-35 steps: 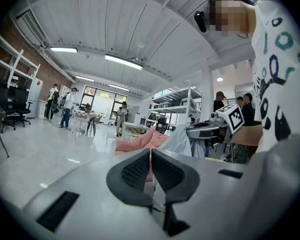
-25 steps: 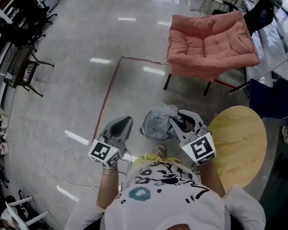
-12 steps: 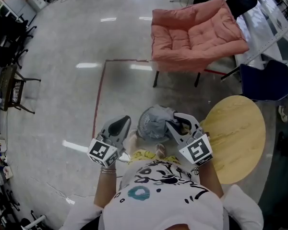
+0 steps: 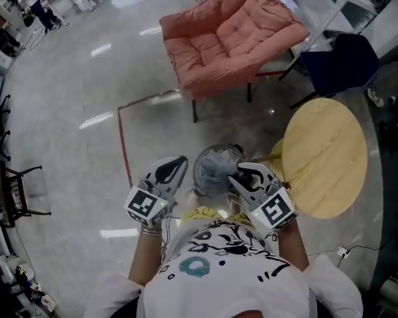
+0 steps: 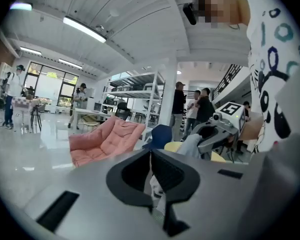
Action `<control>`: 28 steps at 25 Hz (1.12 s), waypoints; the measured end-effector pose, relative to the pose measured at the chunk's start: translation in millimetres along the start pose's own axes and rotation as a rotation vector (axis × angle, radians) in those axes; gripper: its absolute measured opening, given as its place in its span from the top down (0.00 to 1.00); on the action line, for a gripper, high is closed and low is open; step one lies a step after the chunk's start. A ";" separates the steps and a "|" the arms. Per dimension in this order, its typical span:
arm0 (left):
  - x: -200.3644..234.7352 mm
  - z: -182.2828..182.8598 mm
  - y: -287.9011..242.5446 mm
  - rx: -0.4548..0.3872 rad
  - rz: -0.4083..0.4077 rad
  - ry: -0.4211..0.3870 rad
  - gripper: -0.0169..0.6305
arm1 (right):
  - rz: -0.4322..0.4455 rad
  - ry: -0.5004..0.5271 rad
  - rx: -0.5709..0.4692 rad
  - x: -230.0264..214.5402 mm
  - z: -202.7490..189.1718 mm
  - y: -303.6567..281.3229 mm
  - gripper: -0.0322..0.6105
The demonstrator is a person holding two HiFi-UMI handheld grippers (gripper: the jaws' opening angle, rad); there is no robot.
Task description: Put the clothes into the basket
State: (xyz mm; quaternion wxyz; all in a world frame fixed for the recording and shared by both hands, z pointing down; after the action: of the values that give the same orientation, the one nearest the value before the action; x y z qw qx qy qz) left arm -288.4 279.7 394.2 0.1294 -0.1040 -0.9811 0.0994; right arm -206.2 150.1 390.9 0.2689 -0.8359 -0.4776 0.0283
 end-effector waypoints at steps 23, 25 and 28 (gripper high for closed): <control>29.4 -87.0 -52.9 0.105 -0.050 0.104 0.95 | 0.008 0.003 0.158 7.4 -87.1 -53.4 0.82; 26.2 -103.3 -57.5 0.120 -0.060 0.105 0.95 | 0.016 -0.006 0.172 11.9 -103.3 -65.1 0.82; 22.2 -124.6 -63.8 0.121 -0.066 0.135 0.95 | 0.023 -0.032 0.192 19.0 -125.1 -79.7 0.82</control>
State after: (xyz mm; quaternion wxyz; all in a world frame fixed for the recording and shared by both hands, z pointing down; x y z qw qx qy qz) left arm -286.5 244.5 531.6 0.2047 -0.0699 -0.9652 0.1469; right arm -220.3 144.5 539.7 0.3396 -0.8113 -0.4672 0.0905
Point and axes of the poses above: the fingertips, and each gripper's own axes: y backward along the fingers, x to its left, z out of its top, the point moved 3 cm from there along y, backward along the fingers, and after that the axes turned 10 degrees about -z, right-handed, at the moved point
